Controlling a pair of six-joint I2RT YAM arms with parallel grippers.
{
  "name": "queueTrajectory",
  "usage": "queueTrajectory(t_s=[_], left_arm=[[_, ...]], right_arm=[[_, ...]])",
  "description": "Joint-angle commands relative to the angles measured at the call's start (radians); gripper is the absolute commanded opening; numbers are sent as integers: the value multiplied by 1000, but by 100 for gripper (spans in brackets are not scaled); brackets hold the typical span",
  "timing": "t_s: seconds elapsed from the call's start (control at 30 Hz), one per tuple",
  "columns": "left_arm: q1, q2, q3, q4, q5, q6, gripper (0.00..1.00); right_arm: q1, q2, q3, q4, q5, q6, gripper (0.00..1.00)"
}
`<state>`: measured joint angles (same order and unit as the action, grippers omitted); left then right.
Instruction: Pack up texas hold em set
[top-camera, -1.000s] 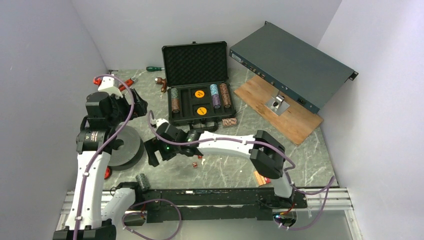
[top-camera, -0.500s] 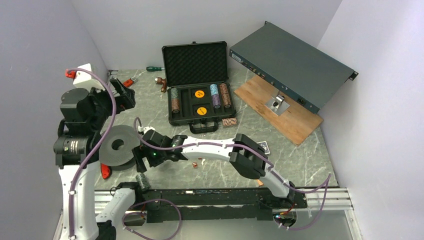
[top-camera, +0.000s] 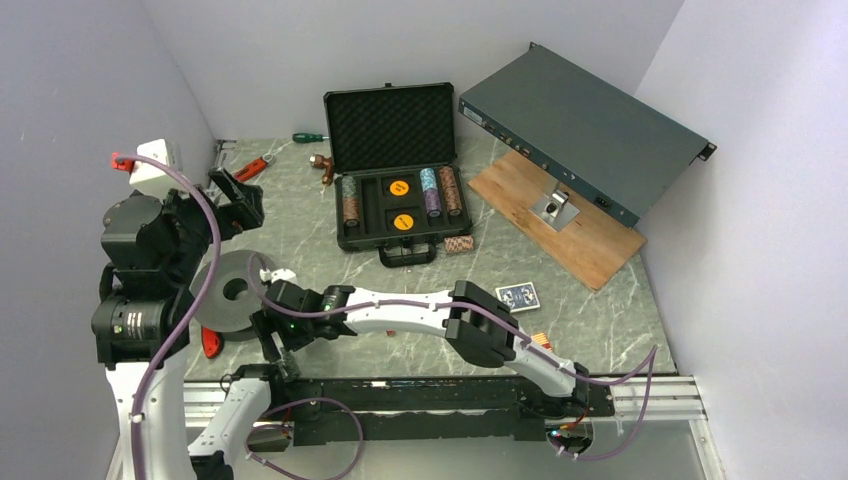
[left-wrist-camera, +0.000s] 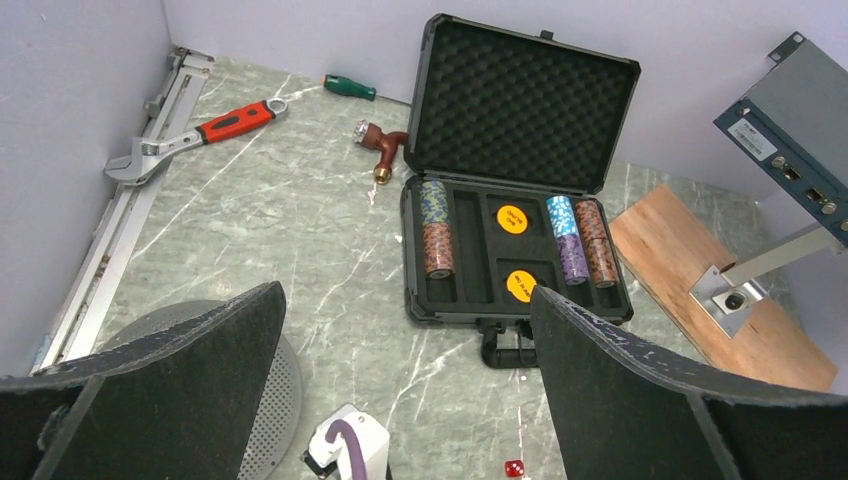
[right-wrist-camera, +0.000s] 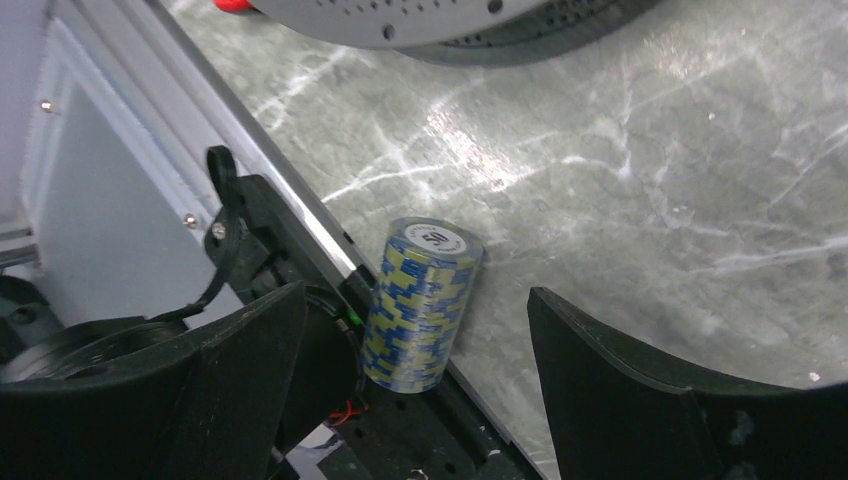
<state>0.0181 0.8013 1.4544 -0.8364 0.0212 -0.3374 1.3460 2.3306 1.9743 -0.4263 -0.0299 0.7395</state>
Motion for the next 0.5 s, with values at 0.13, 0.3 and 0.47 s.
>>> queueTrajectory(t_s=[0.13,0.3,0.47], left_arm=[[-3,-45,3,22,17,7,100],[-3,-77,-7,23,14,2,100],[-3,-104,-24,23,21,-3,100]], right_arm=[[39,62,93,-108,91,36,84],[41,95,120,-120,90,43,81],[41,134,155,-138,82,46,77]])
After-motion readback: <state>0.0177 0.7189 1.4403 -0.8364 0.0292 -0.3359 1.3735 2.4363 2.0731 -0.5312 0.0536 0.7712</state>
